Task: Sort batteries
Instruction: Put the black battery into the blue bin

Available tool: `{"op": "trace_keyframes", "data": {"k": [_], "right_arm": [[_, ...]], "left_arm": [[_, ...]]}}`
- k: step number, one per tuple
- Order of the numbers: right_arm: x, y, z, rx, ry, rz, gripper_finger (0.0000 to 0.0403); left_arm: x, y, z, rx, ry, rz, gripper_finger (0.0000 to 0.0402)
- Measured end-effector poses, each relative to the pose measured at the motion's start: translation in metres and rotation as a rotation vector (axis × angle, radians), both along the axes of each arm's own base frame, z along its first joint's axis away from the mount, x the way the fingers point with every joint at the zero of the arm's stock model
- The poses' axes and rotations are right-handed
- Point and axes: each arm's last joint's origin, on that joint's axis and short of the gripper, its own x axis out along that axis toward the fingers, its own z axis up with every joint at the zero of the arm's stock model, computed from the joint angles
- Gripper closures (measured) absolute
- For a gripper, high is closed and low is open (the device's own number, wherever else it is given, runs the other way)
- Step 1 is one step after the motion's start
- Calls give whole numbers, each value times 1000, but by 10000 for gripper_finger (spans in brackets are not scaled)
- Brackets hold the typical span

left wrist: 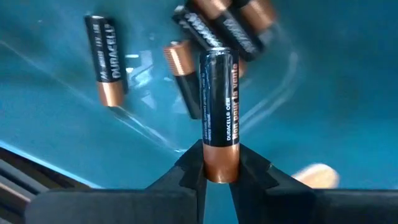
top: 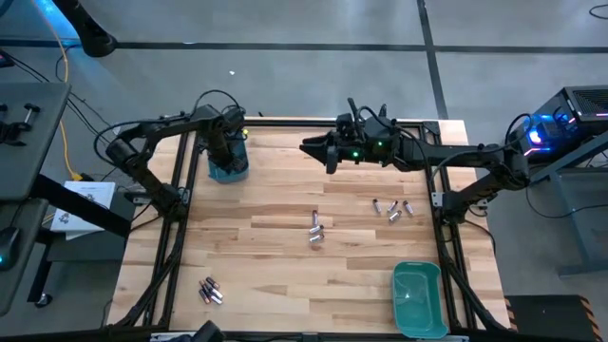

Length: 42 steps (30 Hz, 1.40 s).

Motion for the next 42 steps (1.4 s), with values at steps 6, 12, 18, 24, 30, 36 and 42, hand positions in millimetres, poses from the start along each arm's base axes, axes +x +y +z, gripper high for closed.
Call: {"op": "trace_keyframes", "data": {"k": [6, 12, 18, 24, 30, 36, 42], "right_arm": [[-4, 4, 2, 2, 11, 14, 238], [-28, 8, 10, 17, 102, 14, 238], [-58, 8, 6, 92, 292, -31, 238], [-66, 6, -12, 131, 498, -74, 238], [-52, 5, -30, 115, 582, -81, 238], [-28, 2, -53, 92, 641, -69, 238], [-1, 3, -62, 48, 543, 12, 238]], "left_arm": [[0, 5, -6, 16, 21, -41, 314], [-7, 7, 1, 36, -5, -52, 253], [-14, 10, 28, 45, -29, -36, 214], [-13, 8, 82, 167, -124, -42, 208], [-21, -16, 147, 376, -288, -68, 208], [-32, -57, 192, 560, -523, -172, 208], [-40, -112, 223, 649, -806, -340, 223]]}}
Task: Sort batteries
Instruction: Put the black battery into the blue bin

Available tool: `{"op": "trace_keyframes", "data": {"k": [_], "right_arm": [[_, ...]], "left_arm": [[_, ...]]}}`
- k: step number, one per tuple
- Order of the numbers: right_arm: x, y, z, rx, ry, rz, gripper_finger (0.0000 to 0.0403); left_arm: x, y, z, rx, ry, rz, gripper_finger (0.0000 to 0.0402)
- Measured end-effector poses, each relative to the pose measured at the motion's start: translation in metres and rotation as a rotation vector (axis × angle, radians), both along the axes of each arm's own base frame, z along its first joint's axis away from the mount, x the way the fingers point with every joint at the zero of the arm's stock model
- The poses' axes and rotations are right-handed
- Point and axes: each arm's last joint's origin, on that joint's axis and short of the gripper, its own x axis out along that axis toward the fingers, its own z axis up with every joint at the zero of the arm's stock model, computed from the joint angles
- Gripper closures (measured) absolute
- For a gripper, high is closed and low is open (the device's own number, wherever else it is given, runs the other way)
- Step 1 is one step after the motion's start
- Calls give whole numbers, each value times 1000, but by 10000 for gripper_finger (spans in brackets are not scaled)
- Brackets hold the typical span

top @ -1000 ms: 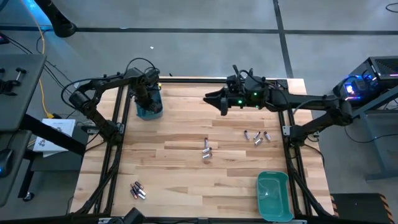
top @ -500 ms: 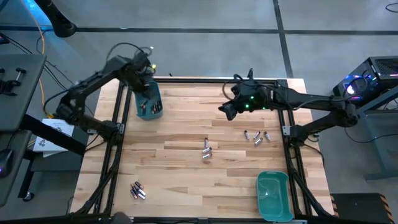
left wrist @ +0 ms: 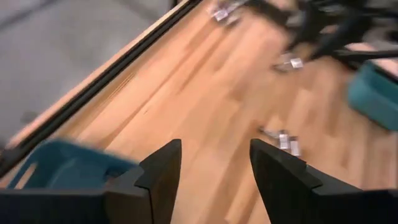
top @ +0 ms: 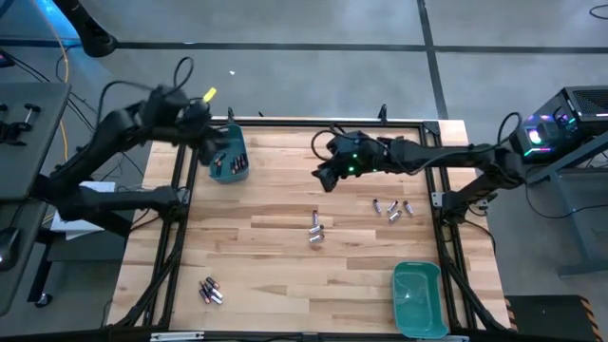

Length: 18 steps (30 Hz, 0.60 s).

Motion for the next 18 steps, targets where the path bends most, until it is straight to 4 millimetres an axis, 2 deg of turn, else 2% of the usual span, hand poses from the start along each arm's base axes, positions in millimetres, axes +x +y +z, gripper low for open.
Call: {"op": "trace_keyframes", "data": {"k": [4, 6, 10, 13, 16, 18], "right_arm": [[5, 5, 12, -72, -121, 77, 238], [3, 7, 19, -100, -157, 112, 238], [-6, 8, 33, -119, -210, 133, 238], [-12, 11, 41, -105, -235, 132, 238], [-20, 22, 50, -79, -267, 170, 238], [-25, 33, 55, -80, -275, 212, 238]], "left_arm": [[2, -28, 2, 94, 36, -4, 243], [14, -40, 1, 130, 54, -56, 251], [58, -69, -10, 149, 74, -266, 264], [92, -94, -29, 227, 165, -469, 268], [122, -113, -51, 222, 241, -549, 268], [139, -124, -69, 148, 297, -571, 268]]}}
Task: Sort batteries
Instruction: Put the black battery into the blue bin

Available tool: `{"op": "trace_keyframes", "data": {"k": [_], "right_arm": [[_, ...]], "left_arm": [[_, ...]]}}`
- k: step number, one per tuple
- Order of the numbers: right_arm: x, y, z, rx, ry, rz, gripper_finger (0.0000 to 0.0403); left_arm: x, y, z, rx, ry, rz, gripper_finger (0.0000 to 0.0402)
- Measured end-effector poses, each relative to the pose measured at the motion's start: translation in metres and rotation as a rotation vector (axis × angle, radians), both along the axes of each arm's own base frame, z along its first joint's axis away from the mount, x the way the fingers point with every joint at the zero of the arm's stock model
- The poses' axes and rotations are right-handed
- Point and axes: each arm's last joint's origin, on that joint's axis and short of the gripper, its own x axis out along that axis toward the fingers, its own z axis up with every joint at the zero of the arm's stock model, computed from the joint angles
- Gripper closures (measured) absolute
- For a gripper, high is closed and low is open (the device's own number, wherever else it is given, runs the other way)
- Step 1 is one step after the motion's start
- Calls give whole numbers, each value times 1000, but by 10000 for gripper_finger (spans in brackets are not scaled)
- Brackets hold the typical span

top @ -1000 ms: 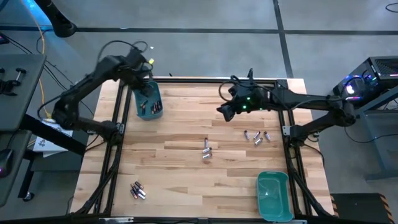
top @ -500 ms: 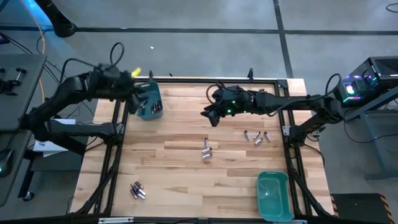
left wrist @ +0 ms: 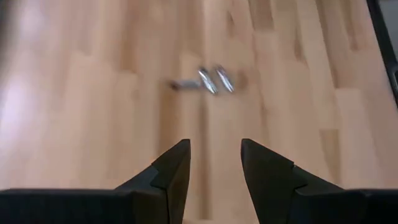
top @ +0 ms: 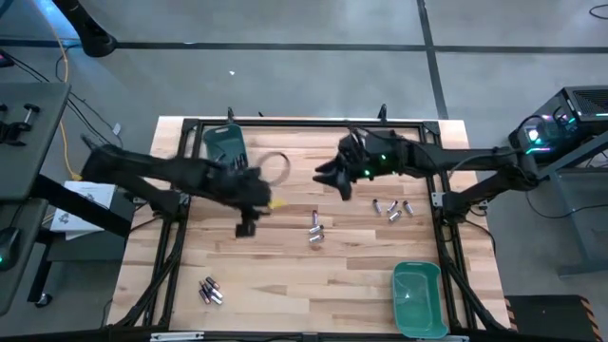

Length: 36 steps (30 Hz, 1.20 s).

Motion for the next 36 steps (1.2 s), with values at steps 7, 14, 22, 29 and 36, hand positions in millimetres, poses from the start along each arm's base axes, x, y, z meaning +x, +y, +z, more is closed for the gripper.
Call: {"op": "trace_keyframes", "data": {"k": [7, 14, 22, 29, 36], "right_arm": [[-10, 45, 0, -32, 44, 97, 238], [-19, 85, -4, -119, 83, 66, 238], [-25, 102, -5, -179, 80, -9, 238], [-24, 99, -5, -191, 81, -17, 238], [-21, 88, -5, -169, 87, -42, 238]], "left_arm": [[19, -37, -41, -500, 349, -104, 268], [-23, -85, -56, -513, 491, -188, 268], [-87, -91, -92, -693, 334, 73, 268], [-118, -85, -130, -606, 339, -91, 268], [-117, -91, -147, -505, 313, -410, 268]]}}
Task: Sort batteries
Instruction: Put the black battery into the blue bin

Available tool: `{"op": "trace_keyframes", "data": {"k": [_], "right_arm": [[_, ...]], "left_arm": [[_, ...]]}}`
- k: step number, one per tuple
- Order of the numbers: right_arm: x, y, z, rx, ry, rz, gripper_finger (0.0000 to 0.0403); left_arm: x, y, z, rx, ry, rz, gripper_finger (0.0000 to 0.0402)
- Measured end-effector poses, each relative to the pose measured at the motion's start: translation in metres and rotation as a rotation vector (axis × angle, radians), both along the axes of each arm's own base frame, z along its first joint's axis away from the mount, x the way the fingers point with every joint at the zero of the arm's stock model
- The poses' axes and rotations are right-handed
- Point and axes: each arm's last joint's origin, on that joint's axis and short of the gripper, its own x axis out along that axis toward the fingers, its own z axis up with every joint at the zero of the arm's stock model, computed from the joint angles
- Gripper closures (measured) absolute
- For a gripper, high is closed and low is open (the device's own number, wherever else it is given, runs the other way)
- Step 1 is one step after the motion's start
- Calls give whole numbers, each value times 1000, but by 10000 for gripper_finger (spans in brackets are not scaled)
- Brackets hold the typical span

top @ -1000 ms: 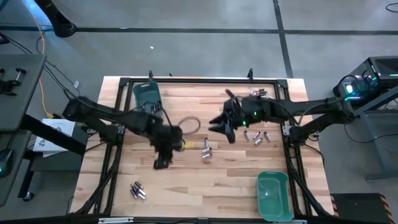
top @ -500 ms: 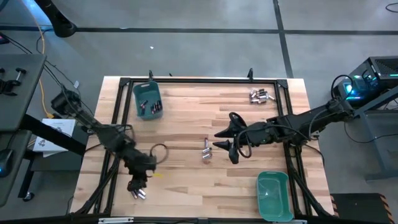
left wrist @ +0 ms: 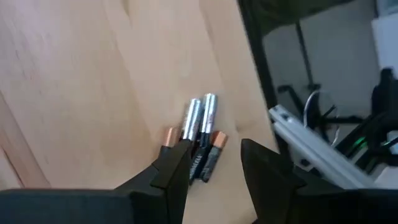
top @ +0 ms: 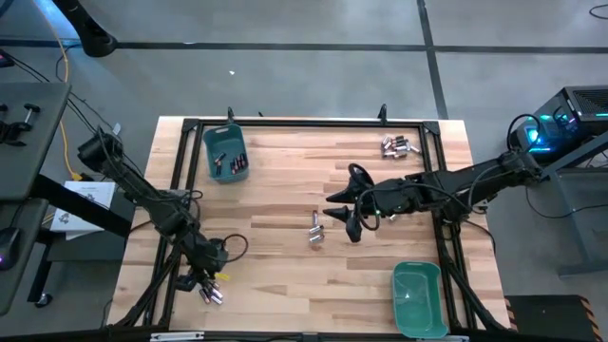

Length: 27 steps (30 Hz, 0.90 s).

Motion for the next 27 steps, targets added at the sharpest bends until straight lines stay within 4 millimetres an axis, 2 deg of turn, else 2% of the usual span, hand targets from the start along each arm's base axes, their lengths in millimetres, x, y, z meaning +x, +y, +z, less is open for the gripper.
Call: {"op": "trace_keyframes", "data": {"k": [8, 19, 27], "right_arm": [[0, -2, 0, 5, 3, -4, 238], [2, -8, 0, 6, 4, -35, 238], [2, -9, -1, 30, 5, -38, 238]], "left_arm": [[5, -12, -15, 97, -81, -196, 268], [12, -17, -35, 240, -67, -188, 268], [0, -25, -39, 280, -40, -278, 268]]}}
